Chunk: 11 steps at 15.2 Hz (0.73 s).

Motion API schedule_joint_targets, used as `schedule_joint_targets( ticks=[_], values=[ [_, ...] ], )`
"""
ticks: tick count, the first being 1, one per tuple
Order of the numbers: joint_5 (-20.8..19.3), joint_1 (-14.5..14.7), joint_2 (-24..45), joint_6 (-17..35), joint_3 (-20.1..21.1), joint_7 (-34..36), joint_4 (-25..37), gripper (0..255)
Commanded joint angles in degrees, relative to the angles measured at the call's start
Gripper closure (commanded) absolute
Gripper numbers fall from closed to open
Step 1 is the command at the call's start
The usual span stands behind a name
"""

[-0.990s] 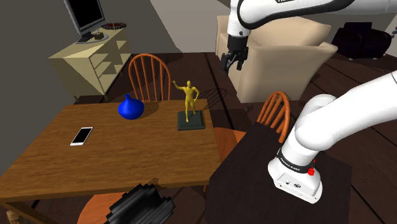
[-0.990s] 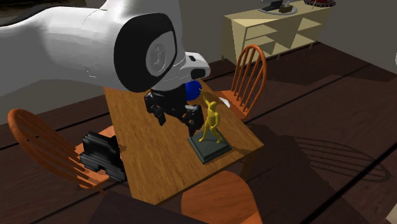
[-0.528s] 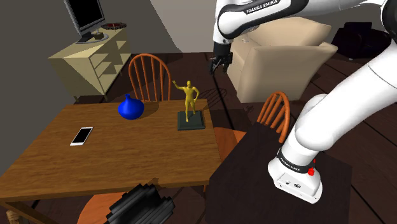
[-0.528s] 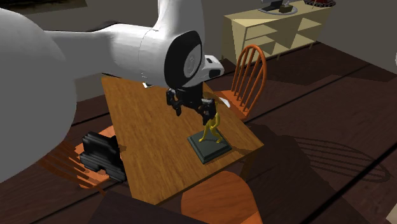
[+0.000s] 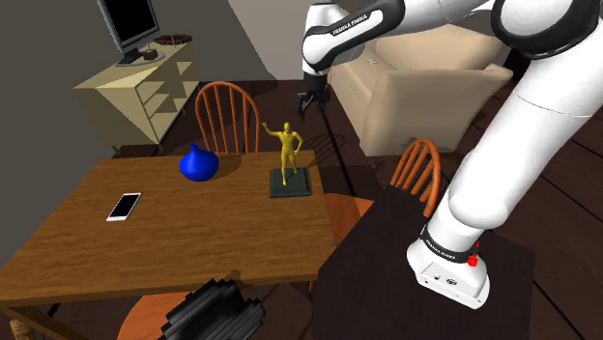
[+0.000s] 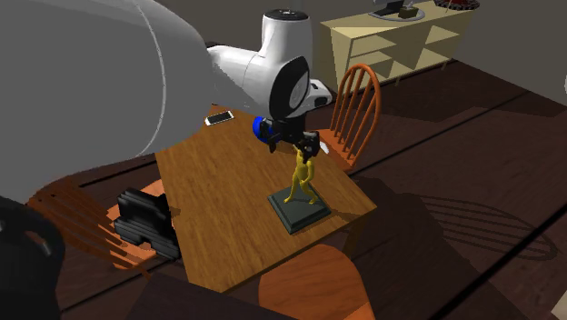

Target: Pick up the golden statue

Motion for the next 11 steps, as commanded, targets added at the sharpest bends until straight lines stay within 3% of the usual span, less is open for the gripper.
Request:
schedule_joint_targets(
  ticks=[1,11],
  values=[
    [1.31,-0.12,4.57,1.63,-0.36,-1.26,3.39,0],
    [7.14,-1.96,24.79,3.88,0.29,-5.32,22.98,0]
  ],
)
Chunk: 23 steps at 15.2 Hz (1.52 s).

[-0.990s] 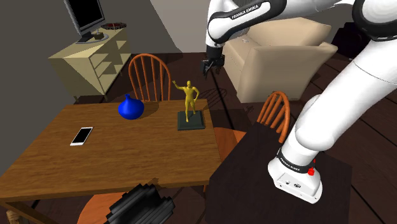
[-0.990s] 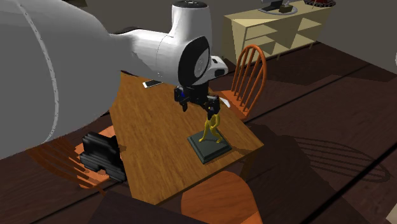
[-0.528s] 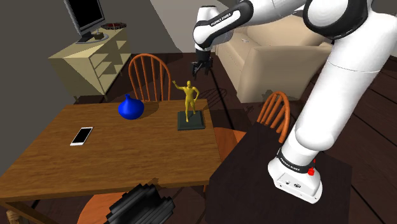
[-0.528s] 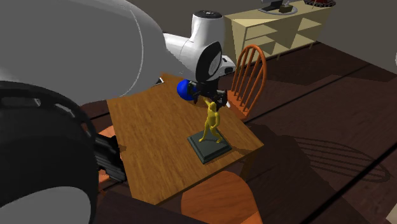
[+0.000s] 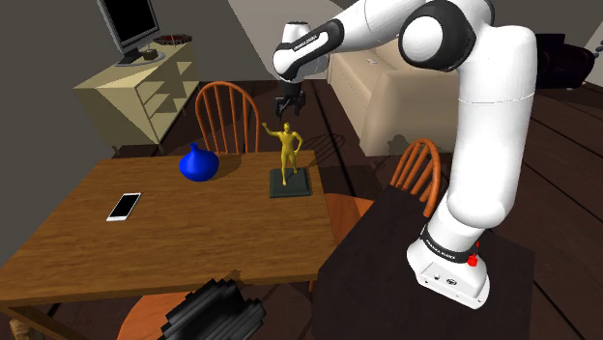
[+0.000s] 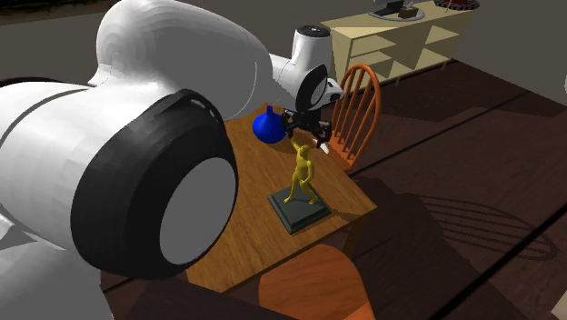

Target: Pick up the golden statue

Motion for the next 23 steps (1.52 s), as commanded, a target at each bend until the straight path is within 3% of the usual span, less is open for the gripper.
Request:
schedule_joint_targets(
  ticks=[1,9,10,19,23],
  values=[
    [0.46,-0.28,1.57,0.85,0.12,-0.44,0.87,0],
    [1.13,-0.45,3.86,5.03,0.42,-1.02,-1.06,0],
    [1.13,-0.43,3.88,5.09,0.43,-1.01,-1.09,255],
    [1.13,-0.45,3.86,5.03,0.42,-1.02,-1.05,255],
    [0.71,-0.34,2.42,2.51,0.23,-0.66,0.04,255]
  ],
)
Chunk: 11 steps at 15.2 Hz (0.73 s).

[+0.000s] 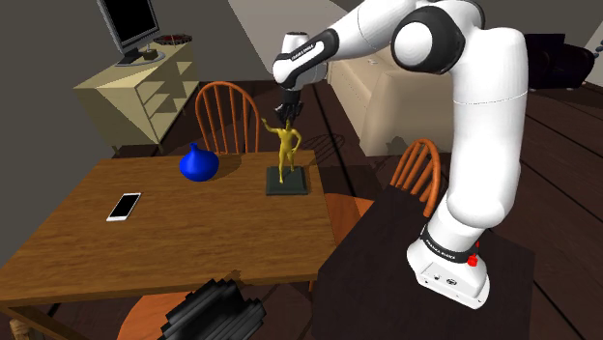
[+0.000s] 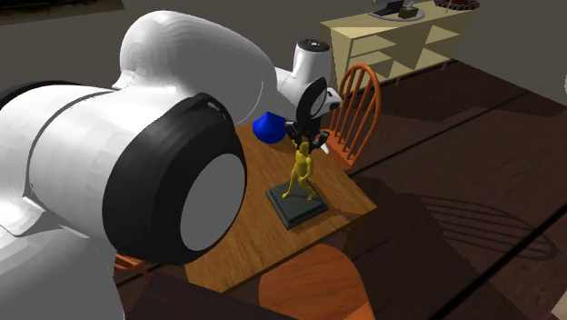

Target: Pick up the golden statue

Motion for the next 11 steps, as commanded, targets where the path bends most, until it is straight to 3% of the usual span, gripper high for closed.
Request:
schedule_joint_targets(
  ticks=[1,11],
  values=[
    [-0.19,0.03,-0.62,-1.33,-0.09,0.18,0.81,255],
    [-1.04,0.17,-3.44,-7.94,-0.43,0.96,4.66,255]
  ],
)
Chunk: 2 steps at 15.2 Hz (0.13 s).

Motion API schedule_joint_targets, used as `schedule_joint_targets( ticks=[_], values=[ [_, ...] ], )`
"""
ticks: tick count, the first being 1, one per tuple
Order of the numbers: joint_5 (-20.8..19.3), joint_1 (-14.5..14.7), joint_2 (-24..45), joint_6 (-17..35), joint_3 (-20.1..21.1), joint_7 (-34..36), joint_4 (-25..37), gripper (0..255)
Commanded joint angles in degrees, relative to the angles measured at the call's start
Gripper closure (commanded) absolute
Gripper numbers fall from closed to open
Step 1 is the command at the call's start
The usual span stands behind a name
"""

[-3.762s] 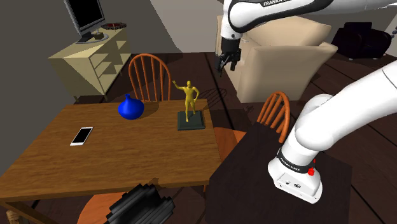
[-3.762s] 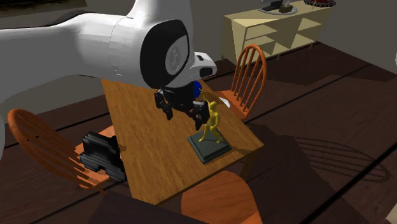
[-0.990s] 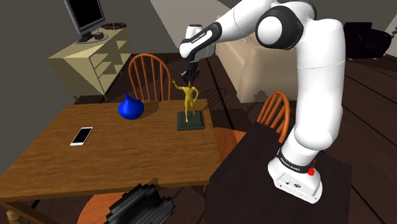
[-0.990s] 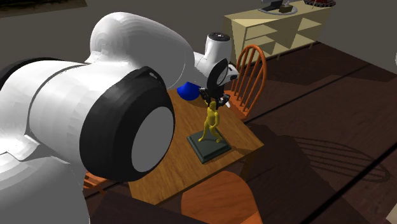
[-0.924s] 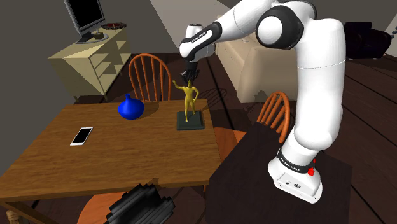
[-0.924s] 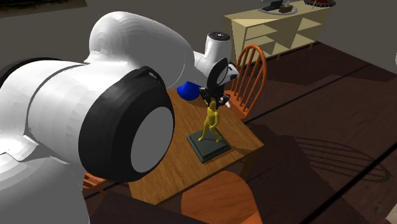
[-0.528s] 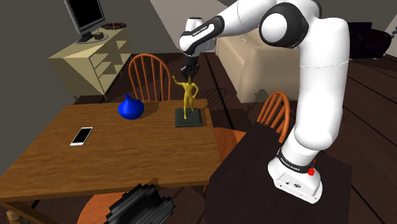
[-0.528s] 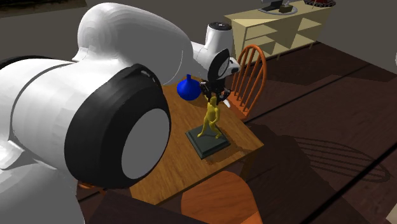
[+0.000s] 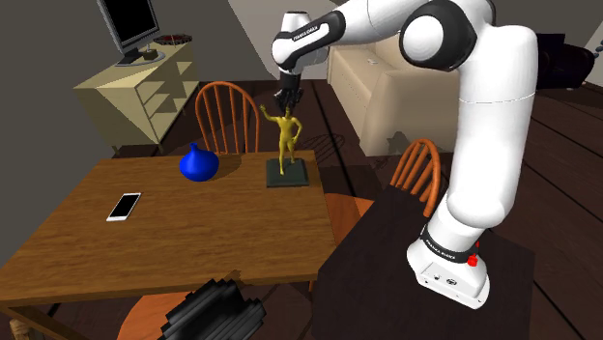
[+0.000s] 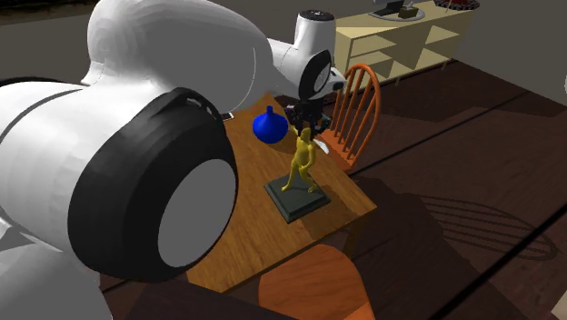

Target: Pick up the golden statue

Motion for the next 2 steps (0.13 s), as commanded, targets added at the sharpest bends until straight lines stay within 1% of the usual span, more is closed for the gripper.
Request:
schedule_joint_targets(
  ticks=[1,2],
  values=[
    [-0.13,0.05,-0.51,-0.96,-0.04,0.16,0.56,255],
    [-0.13,0.05,-0.51,-0.97,-0.04,0.16,0.57,255]
  ],
)
